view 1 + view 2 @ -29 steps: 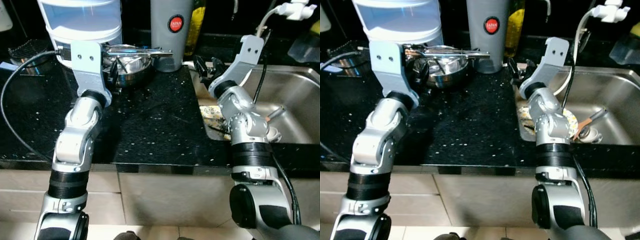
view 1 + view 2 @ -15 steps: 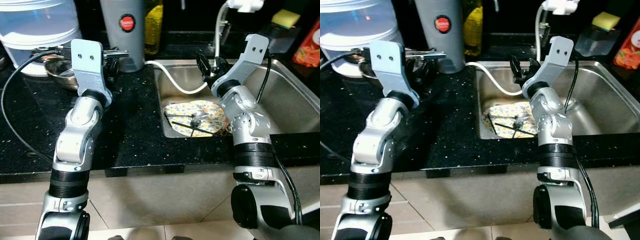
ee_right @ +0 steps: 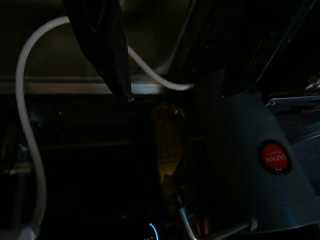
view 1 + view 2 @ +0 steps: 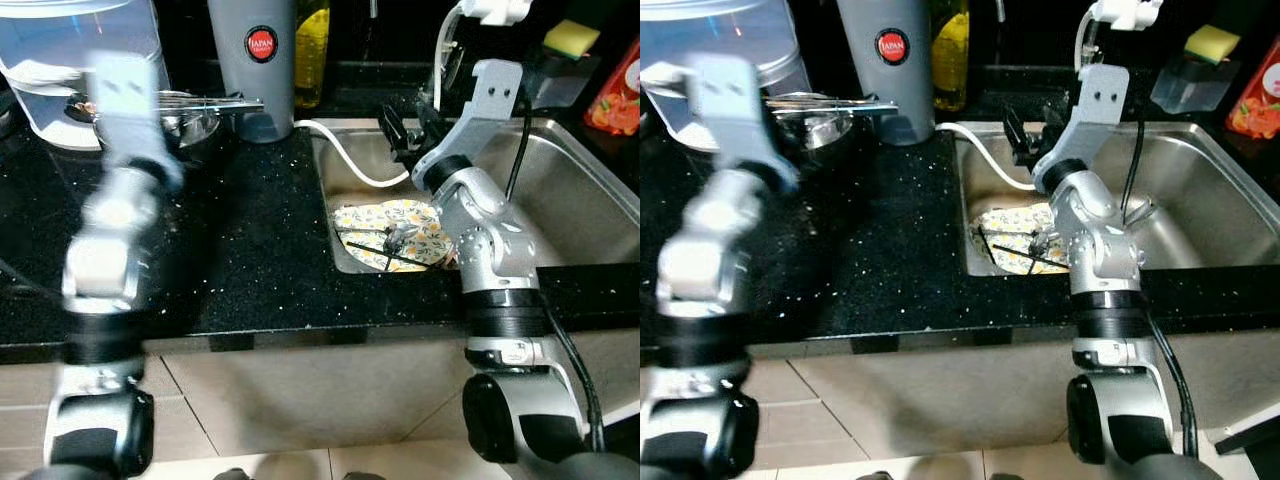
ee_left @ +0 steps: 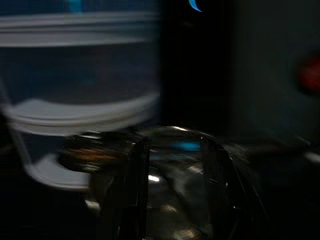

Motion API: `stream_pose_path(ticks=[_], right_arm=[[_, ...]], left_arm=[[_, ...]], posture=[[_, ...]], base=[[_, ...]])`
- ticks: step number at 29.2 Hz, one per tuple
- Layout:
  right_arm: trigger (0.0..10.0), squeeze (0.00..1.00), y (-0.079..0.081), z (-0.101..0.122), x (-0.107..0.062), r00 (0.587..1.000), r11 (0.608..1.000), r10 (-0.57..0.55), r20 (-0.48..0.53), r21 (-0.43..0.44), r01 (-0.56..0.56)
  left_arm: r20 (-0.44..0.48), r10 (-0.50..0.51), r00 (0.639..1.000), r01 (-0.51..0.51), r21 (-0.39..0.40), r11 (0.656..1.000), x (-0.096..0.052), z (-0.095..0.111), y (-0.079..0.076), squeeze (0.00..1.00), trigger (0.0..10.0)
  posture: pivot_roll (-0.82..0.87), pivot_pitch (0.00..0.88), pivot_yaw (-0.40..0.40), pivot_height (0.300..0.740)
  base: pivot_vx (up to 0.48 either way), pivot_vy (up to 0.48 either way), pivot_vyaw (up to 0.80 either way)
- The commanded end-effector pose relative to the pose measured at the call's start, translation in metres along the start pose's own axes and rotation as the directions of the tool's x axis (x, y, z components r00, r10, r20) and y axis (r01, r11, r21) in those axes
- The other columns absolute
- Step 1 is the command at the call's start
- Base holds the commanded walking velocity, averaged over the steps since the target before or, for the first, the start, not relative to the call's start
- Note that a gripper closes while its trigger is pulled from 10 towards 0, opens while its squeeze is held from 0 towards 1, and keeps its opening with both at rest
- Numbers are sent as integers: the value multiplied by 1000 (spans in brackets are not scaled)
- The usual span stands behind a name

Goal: Kitchen organization

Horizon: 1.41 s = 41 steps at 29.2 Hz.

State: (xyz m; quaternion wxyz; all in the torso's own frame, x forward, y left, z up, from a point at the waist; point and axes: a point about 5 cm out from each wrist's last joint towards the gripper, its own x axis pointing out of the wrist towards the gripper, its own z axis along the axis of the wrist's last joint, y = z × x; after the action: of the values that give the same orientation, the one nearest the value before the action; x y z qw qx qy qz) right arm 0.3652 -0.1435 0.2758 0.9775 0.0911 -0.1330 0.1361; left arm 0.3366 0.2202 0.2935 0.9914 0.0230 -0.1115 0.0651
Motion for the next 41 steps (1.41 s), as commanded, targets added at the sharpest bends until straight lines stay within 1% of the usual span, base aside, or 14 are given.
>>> stream_pose_path(ticks=[1, 5, 12, 13, 14, 16, 21, 22, 23, 27, 28, 29, 35, 41], right_arm=[[10000, 0, -1, 0, -3, 1000, 1000, -1, -12, -17, 0], [10000, 0, -2, 2, -4, 1000, 1000, -6, -5, -19, 6], [10000, 0, -4, 5, -5, 1000, 1000, -9, 1, -22, 9], [10000, 0, -3, 5, -6, 1000, 1000, -8, 1, -24, 8], [10000, 0, -3, 5, -6, 1000, 1000, -6, 1, -25, 6], [10000, 0, -2, 6, -6, 1000, 1000, -5, 1, -26, 5], [10000, 0, -1, 6, -6, 1000, 1000, 2, 1, -27, -2], [10000, 0, -1, 7, -6, 1000, 1000, 4, 1, -28, -4], [10000, 0, -1, 7, -6, 1000, 1000, 4, 1, -28, -4], [10000, 0, 0, 6, -5, 1000, 999, 13, -3, -30, -13], [10000, 0, 0, 6, -5, 1000, 999, 13, -3, -30, -13], [10000, 0, 2, 6, -4, 1000, 999, 21, -3, -30, -21], [10000, 0, 6, 8, -2, 999, 999, 32, 1, -32, -32], [10000, 0, 4, 7, -3, 1000, 999, 26, -1, -36, -26]], left_arm=[[-56, 35, 998, -36, -14, 999, 2, -9, 13, 0, 10000], [-65, 57, 996, -60, -44, 997, 7, -11, 23, 0, 10000], [14, -59, 998, 60, -322, 945, 17, -3, 2, 0, 10000], [33, -72, 997, 79, -392, 917, 20, 1, -2, 910, 10000], [45, -83, 996, 94, -452, 887, 23, 4, -6, 1000, 10000], [47, -86, 995, 98, -496, 863, 26, 6, -9, 1000, 10000], [40, -94, 995, 96, -688, 719, 37, 6, -26, 1000, 10000], [17, -60, 998, 52, -748, 662, 41, 5, -33, 1000, 10000], [17, -60, 998, 52, -748, 662, 41, 5, -33, 1000, 10000], [-86, 30, 996, -90, -874, 477, 53, 11, -47, 1000, 10000], [-86, 30, 996, -90, -874, 477, 53, 11, -47, 1000, 10000], [-110, 53, 993, -122, -906, 406, 58, 25, -58, 0, 10000], [-146, 34, 989, -150, -952, 268, 60, 53, -86, 0, 10000], [-271, 37, 962, -272, -932, 241, 57, 46, -97, 0, 10000]], posture=[[66, 50, -42, 740], [66, 50, -42, 740], [57, 51, -47, 740], [57, 51, -47, 740], [49, 48, -47, 740], [49, 48, -47, 740], [41, 41, -44, 740], [36, 37, -47, 740], [36, 37, -47, 740], [42, 31, -52, 740], [42, 31, -52, 740], [40, 27, -49, 740], [34, 28, -43, 740], [25, 34, -38, 740]], base=[[0, 0, 0], [0, 0, 0], [0, 0, 0], [0, 0, 0], [0, 0, 0], [0, 0, 0], [0, 0, 0], [0, 0, 0], [0, 0, 0], [0, 0, 0], [0, 0, 0], [0, 0, 0], [0, 0, 0], [0, 0, 0]])
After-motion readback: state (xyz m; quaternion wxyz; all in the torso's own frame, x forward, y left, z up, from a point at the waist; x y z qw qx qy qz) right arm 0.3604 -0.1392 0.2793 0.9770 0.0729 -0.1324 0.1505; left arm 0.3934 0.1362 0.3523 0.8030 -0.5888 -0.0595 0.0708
